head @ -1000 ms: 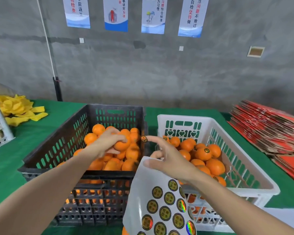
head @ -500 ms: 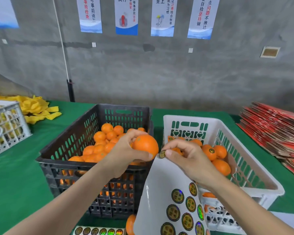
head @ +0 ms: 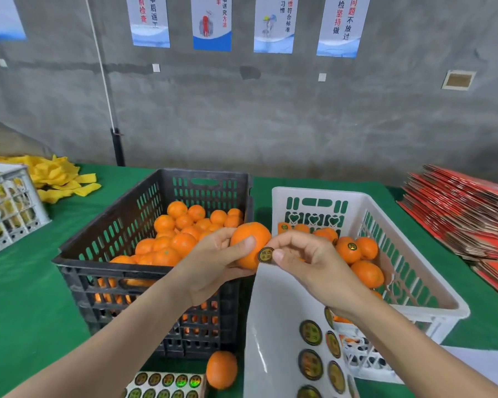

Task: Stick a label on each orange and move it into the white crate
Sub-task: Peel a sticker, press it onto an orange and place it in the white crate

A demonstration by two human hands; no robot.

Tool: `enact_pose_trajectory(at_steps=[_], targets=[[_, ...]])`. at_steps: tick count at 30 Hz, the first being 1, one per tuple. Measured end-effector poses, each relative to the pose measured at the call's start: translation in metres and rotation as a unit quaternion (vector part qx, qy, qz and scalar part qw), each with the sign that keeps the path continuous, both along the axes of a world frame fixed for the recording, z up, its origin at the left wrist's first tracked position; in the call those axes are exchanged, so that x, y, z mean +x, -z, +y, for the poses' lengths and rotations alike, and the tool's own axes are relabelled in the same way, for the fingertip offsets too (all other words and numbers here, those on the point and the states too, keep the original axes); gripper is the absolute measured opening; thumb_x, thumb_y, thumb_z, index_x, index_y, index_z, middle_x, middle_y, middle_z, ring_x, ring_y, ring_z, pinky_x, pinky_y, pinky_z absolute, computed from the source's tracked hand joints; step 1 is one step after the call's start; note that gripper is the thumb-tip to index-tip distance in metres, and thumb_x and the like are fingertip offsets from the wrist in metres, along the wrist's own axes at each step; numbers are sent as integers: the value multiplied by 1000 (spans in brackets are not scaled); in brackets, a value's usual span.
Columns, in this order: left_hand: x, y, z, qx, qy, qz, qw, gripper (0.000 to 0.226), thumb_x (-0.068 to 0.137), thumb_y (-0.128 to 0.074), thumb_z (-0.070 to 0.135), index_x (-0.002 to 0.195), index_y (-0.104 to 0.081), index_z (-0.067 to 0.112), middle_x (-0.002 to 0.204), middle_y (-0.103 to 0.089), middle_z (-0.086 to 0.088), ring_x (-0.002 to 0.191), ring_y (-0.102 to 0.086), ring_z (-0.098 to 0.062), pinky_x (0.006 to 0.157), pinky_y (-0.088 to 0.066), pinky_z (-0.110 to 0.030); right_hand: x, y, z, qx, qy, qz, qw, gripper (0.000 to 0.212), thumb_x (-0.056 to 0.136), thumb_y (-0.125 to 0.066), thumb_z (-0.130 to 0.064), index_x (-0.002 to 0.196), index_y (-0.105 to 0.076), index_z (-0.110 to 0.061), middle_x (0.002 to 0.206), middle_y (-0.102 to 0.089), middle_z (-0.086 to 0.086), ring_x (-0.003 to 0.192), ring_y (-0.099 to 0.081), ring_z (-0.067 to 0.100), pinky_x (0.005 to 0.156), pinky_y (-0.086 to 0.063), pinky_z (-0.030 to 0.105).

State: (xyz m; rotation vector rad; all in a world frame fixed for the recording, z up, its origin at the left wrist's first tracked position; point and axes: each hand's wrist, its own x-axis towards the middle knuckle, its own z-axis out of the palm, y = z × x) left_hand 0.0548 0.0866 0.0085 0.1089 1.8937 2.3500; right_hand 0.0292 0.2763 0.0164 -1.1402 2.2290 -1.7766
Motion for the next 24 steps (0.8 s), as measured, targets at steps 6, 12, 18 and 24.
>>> enact_pose_trajectory(at_steps=[6, 12, 18, 24], targets=[[1, 3, 10, 123, -39, -88, 988, 62, 70, -64, 44, 118, -58, 5, 108, -71, -17, 90, -72, -27, 65, -59, -37, 2, 19, 6, 40, -1, 22, 999, 31, 92, -59, -19, 114, -54, -41, 73, -59, 10, 61, -48, 12, 56, -37, 17], [0, 8, 16, 71, -25, -51, 996, 56, 78, -61, 39, 123, -56, 5, 117, -67, -19, 109, -65, -33, 88, -56, -41, -1, 23, 7, 50, 4, 32, 998, 40, 91, -62, -20, 120, -47, -42, 75, -64, -1, 61, -49, 32, 53, -37, 24], [-1, 10, 18, 14, -27, -15, 999, 66, 77, -60, 41, 136, -47, 16, 128, -60, -14, 115, -61, -28, 86, -55, -35, -2, 20, 9, 70, 18, 29, 997, 33, 89, -64, -19, 112, -50, -37, 72, -64, -1, 59, -51, 25, 55, -42, 25], [-3, 11, 19, -10, -32, -10, 999, 65, 78, -59, 40, 137, -46, 18, 131, -57, -14, 117, -59, -28, 95, -52, -41, -2, 19, 6, 109, 49, 50, 992, 31, 89, -63, -18, 108, -48, -38, 70, -62, -4, 63, -55, 18, 59, -46, 35]])
